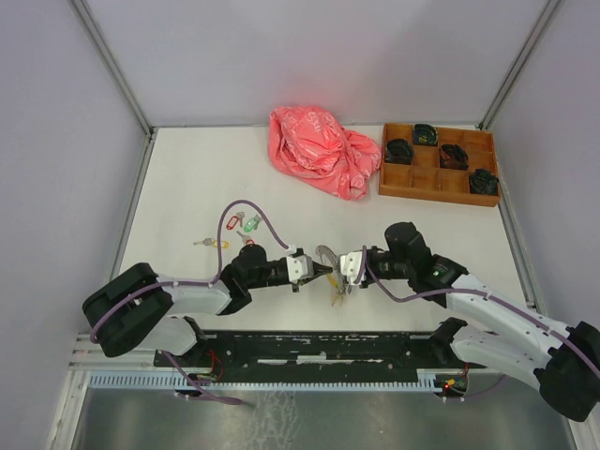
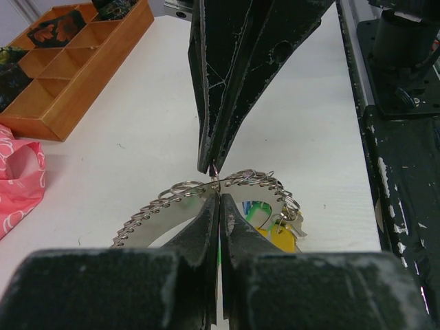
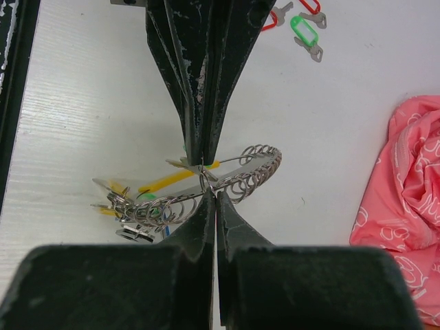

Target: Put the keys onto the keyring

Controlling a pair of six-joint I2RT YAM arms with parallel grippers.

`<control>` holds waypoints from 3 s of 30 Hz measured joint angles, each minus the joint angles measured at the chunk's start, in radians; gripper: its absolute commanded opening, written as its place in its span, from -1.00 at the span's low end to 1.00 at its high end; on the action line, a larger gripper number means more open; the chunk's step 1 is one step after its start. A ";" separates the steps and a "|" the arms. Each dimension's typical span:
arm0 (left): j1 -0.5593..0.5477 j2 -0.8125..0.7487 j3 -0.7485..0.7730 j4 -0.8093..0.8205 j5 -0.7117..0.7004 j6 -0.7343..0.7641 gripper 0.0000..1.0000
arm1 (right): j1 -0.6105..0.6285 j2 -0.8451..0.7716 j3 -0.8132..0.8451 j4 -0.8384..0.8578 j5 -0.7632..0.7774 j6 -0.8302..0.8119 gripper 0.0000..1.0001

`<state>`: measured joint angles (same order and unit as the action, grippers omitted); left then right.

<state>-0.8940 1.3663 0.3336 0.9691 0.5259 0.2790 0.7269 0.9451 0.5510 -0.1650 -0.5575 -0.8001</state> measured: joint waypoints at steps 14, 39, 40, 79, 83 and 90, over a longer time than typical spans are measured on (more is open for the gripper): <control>0.000 0.006 -0.011 0.112 -0.004 -0.035 -0.95 | 0.042 0.000 -0.006 0.024 0.003 0.032 -0.99; 0.000 -0.195 -0.042 -0.267 -0.259 -0.116 -0.95 | 0.043 -0.037 -0.043 0.062 0.130 0.140 -0.99; 0.000 -0.189 -0.041 -0.299 -0.270 -0.129 -0.95 | 0.043 -0.037 -0.044 0.068 0.138 0.158 -0.99; 0.013 -0.037 -0.076 0.045 -0.194 -0.251 -0.19 | 0.043 -0.027 -0.161 0.340 0.229 0.410 -0.99; 0.042 0.018 -0.074 0.143 -0.109 -0.251 -0.23 | 0.043 -0.027 -0.169 0.354 0.195 0.393 -0.99; 0.085 0.090 -0.058 0.226 0.016 -0.252 -0.36 | 0.043 -0.027 -0.180 0.376 0.154 0.371 -0.99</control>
<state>-0.8093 1.4563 0.2760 1.1954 0.5419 0.0273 0.7704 0.9176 0.3714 0.2111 -0.4030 -0.4290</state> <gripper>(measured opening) 0.347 0.012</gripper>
